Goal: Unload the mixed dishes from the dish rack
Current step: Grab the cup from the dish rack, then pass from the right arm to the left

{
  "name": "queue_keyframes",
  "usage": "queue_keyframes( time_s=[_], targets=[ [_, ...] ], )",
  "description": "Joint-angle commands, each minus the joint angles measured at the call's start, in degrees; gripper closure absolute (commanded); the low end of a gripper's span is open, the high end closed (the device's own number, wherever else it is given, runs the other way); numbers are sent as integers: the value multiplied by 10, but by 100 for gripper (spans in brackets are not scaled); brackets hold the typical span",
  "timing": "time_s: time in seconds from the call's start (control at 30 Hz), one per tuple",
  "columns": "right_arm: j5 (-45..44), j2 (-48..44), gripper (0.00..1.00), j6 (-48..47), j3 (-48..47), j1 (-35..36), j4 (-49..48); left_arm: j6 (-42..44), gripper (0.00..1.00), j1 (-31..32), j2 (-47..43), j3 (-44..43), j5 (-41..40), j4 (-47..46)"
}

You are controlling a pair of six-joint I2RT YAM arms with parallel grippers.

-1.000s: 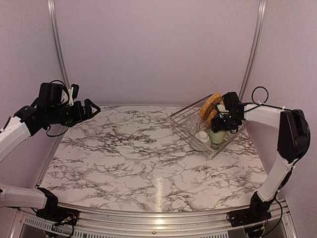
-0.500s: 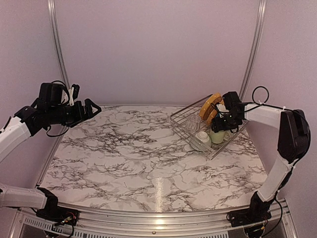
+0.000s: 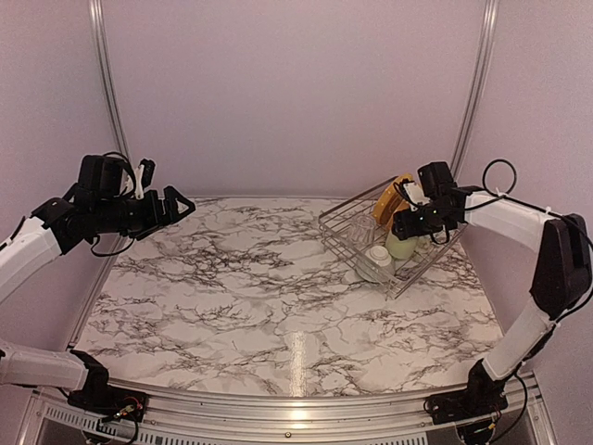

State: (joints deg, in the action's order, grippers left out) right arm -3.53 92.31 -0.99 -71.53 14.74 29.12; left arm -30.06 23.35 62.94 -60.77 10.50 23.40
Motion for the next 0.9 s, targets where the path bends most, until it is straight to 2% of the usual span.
queue_keyframes(
  time_s=[0.0,0.3,0.43,0.67,0.77,0.87],
  targets=[
    [14,-30,60,1,-24,14,-28,-7,1,5,4,5,3,-15],
    [29,-67,65,33,-31,16,-26,-19,1,12,23,1,19,-35],
    [78,-78,64,73,-42,16,-31,-43,1,15,36,4,34,-62],
    [204,-104,63,179,-51,16,-90,-120,1,20,72,19,113,-165],
    [280,-124,62,239,-33,16,-149,-152,1,26,93,17,140,-208],
    [357,-133,62,312,-2,26,-249,-185,2,40,109,17,163,-262]
  ],
)
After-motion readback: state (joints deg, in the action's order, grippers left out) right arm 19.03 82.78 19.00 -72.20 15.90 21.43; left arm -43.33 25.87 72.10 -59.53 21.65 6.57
